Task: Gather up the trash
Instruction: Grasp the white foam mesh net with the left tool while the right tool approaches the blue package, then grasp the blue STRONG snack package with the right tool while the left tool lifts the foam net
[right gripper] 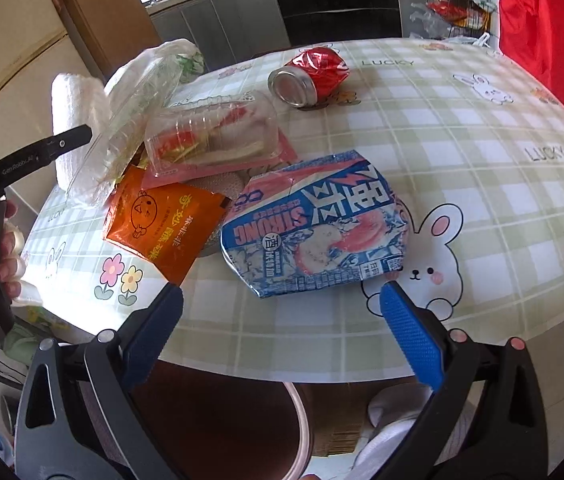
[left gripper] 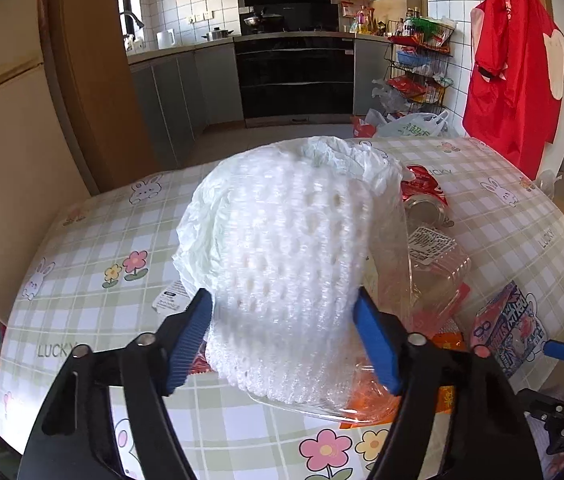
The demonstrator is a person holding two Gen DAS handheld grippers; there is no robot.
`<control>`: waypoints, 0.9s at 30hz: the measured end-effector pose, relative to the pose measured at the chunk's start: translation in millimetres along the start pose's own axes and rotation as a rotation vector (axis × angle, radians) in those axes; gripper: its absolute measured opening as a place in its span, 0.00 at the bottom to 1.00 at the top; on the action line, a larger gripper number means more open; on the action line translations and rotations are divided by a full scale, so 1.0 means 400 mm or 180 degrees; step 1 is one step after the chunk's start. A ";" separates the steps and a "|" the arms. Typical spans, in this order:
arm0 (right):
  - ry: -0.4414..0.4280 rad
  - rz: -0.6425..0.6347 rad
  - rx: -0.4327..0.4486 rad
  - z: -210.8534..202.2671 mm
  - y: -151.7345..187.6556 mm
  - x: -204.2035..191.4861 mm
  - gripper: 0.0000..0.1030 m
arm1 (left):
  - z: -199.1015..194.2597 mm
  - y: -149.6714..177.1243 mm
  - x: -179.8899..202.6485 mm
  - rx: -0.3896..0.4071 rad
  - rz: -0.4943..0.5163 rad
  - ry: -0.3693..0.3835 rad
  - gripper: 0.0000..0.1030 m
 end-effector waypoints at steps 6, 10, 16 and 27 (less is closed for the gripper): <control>0.0013 0.0105 -0.0033 0.016 -0.007 0.006 0.94 | -0.027 -0.005 -0.025 0.0125 -0.0078 0.0085 0.29; 0.0263 -0.0305 0.0041 0.001 -0.017 -0.032 0.94 | -0.080 -0.024 -0.027 0.0327 -0.0031 0.0195 0.26; 0.0320 -0.0456 -0.0036 0.010 -0.024 -0.059 0.94 | -0.156 -0.031 -0.023 0.0519 -0.0091 0.0387 0.25; -0.0139 0.0666 -0.0138 0.031 -0.015 0.035 0.93 | -0.224 0.058 -0.063 0.0528 -0.0430 0.0553 0.25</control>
Point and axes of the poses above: each gripper's, at about its wrist camera, not at the fingertips, and z roughly the way its jaws point, x to its right, y to its underside, the point moved 2 cm from there along z, roughly the way its jaws point, and after that the axes turned 4 degrees about -z, right-handed, at the moved point
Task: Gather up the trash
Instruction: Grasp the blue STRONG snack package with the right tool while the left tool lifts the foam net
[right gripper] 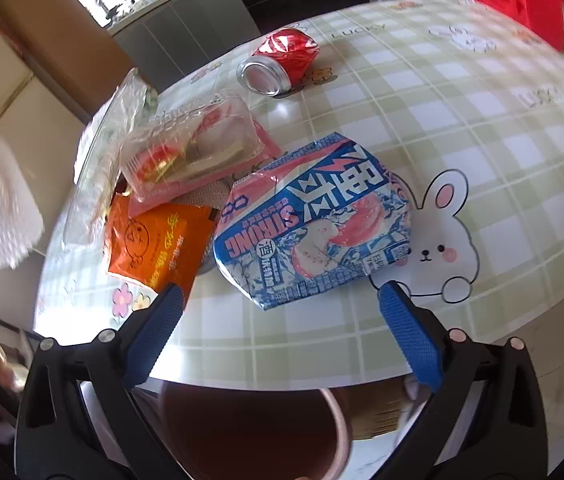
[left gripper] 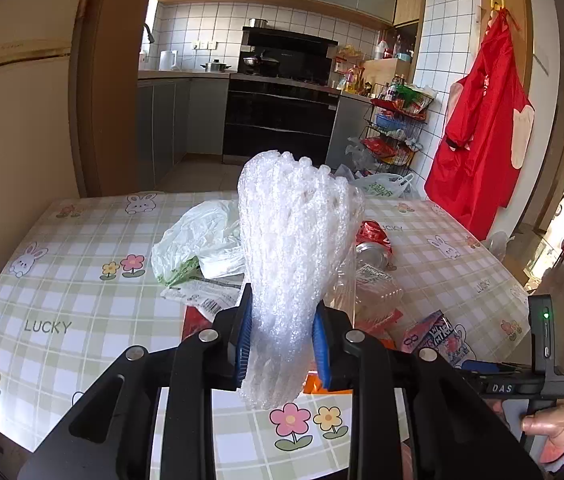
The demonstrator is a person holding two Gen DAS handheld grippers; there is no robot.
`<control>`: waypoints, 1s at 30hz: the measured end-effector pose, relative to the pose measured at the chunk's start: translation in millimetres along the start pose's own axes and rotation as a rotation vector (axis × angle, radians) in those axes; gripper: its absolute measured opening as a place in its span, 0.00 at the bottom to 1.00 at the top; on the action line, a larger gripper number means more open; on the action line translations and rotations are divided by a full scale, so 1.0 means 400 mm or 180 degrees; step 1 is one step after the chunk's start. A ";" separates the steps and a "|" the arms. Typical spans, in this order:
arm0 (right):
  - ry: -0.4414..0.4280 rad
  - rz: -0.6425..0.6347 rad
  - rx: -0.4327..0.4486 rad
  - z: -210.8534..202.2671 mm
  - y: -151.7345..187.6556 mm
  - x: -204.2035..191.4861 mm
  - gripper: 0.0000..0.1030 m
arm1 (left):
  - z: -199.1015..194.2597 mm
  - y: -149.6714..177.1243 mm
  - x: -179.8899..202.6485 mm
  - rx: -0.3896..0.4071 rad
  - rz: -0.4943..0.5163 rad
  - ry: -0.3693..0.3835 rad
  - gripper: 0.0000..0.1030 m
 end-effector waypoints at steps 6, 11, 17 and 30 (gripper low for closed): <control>-0.0077 0.0312 0.0058 0.037 -0.028 0.019 0.85 | -0.030 0.051 -0.025 -0.0033 -0.0207 0.0020 0.25; -0.0014 0.0477 0.0171 0.060 -0.053 0.028 0.58 | -0.044 0.084 -0.034 -0.0061 -0.0289 0.0020 0.25; -0.0030 0.0502 0.0373 0.035 -0.070 0.037 0.25 | -0.052 0.134 -0.036 -0.0230 -0.0381 0.0239 0.25; -0.0182 0.0191 0.0872 -0.112 -0.076 -0.014 0.09 | -0.102 0.220 0.010 -0.0467 -0.0358 0.0455 0.25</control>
Point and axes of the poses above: each gripper's, at about its wrist camera, not at the fingertips, and z roughly the way its jaws point, x to its right, y to its underside, the point moved 2 cm from there along z, roughly the way its jaws point, and after that the axes turned 4 degrees about -z, right-handed, at the moved point
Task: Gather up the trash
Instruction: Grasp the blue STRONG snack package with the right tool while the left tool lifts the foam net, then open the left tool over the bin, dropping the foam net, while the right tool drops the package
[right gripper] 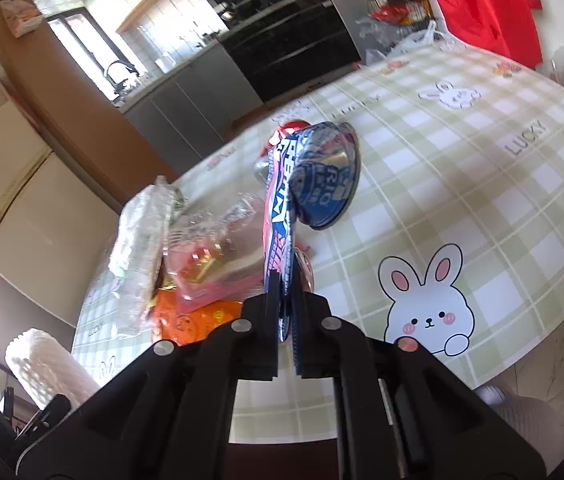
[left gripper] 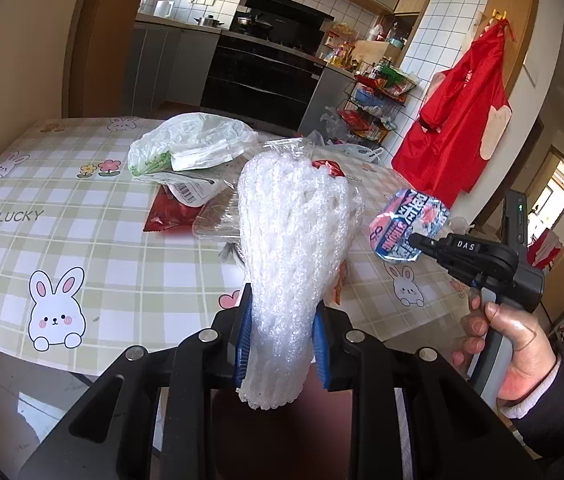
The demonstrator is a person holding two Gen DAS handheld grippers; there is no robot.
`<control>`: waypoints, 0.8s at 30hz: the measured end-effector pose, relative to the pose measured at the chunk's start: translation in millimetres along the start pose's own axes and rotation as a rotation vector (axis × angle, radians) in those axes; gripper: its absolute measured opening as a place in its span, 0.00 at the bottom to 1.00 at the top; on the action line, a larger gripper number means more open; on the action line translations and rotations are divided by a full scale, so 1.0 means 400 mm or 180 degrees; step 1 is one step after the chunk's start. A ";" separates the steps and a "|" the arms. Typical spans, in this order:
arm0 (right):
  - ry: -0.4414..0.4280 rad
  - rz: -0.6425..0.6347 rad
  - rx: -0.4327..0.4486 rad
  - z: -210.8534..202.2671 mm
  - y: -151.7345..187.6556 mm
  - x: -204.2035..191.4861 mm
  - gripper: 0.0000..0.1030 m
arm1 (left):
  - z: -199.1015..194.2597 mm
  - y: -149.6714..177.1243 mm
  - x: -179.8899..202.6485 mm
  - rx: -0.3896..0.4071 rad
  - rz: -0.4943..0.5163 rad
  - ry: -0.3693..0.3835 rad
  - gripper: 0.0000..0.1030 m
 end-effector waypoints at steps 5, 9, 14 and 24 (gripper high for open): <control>-0.0137 -0.0192 0.0145 -0.087 0.003 -0.044 0.09 | -0.026 0.046 0.048 -0.0145 0.0070 0.0112 0.25; -0.0209 -0.0349 0.0280 -0.168 0.014 -0.075 0.09 | -0.044 0.099 0.096 -0.0307 0.0168 0.0245 0.26; -0.0307 -0.0451 0.0405 -0.279 0.041 -0.098 0.09 | -0.054 0.149 0.139 -0.0494 0.0153 0.0343 0.26; -0.0341 -0.0601 0.0569 -0.443 0.090 -0.096 0.09 | -0.043 0.158 0.215 -0.0616 0.0326 0.0450 0.32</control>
Point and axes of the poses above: each gripper's, at about its wrist camera, not at the fingertips, and z roughly the way its jaws point, x to its right, y to its underside, the point moved 2 cm from there along z, roughly the way its jaws point, and after that the axes turned 4 degrees about -z, right-handed, at the moved point
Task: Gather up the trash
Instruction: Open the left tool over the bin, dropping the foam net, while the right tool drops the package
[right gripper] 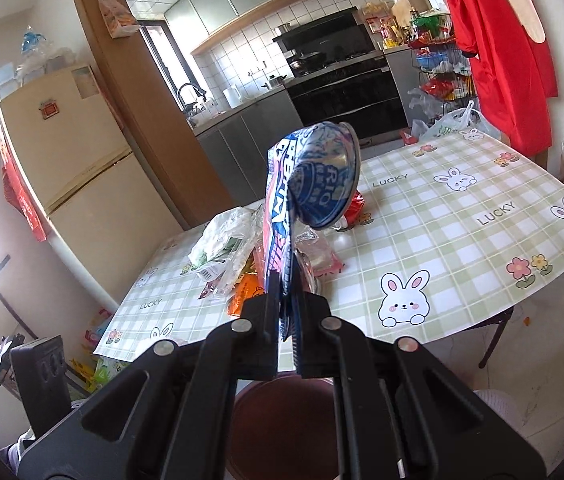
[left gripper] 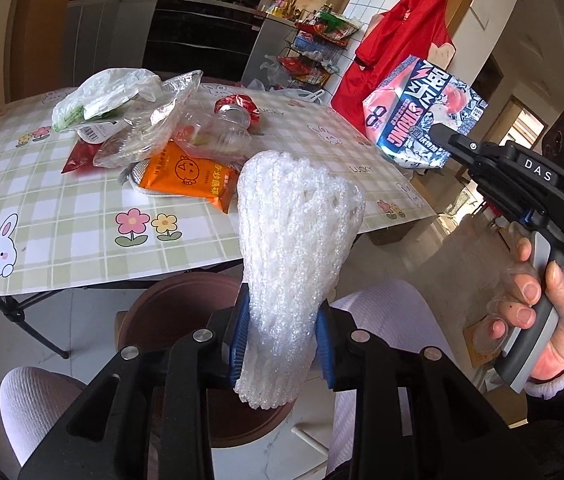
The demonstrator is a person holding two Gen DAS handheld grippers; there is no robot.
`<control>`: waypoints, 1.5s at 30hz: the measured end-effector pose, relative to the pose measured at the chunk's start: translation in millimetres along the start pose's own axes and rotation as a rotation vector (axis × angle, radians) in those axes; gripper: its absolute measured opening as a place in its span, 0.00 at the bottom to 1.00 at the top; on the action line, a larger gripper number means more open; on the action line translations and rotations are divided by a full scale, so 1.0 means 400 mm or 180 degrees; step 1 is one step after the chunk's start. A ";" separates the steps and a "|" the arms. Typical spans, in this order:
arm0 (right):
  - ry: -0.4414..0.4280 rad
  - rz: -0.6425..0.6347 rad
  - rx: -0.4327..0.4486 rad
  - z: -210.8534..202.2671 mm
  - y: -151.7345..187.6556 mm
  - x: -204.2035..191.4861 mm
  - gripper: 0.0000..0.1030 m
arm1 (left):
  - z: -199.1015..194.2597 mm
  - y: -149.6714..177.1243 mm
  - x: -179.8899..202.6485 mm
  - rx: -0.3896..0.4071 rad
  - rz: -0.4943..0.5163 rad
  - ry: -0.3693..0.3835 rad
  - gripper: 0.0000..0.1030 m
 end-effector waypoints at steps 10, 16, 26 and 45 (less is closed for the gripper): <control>-0.0088 -0.0054 -0.0129 0.044 0.007 -0.007 0.09 | -0.023 -0.037 -0.082 0.0203 -0.0334 -0.0203 0.84; -0.0154 -0.0204 -0.0309 0.084 0.038 -0.054 0.09 | -0.113 -0.061 -0.163 0.0587 -0.0468 -0.0746 0.93; -0.0325 -0.0570 -0.0561 0.108 0.077 -0.150 0.09 | -0.288 -0.064 -0.283 0.1196 -0.0763 -0.1356 0.94; -0.0558 -0.1001 -0.1018 0.163 0.157 -0.267 0.17 | -0.322 -0.026 -0.337 0.1245 -0.1014 -0.1365 0.94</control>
Point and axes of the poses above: each gripper's, at about its wrist camera, not at the fingertips, and z roughly the way its jaws point, x to its right, y to its underside, the point moved 2 cm from there along z, roughly the way its jaws point, and after that the axes turned 4 degrees about -z, right-handed, at the moved point
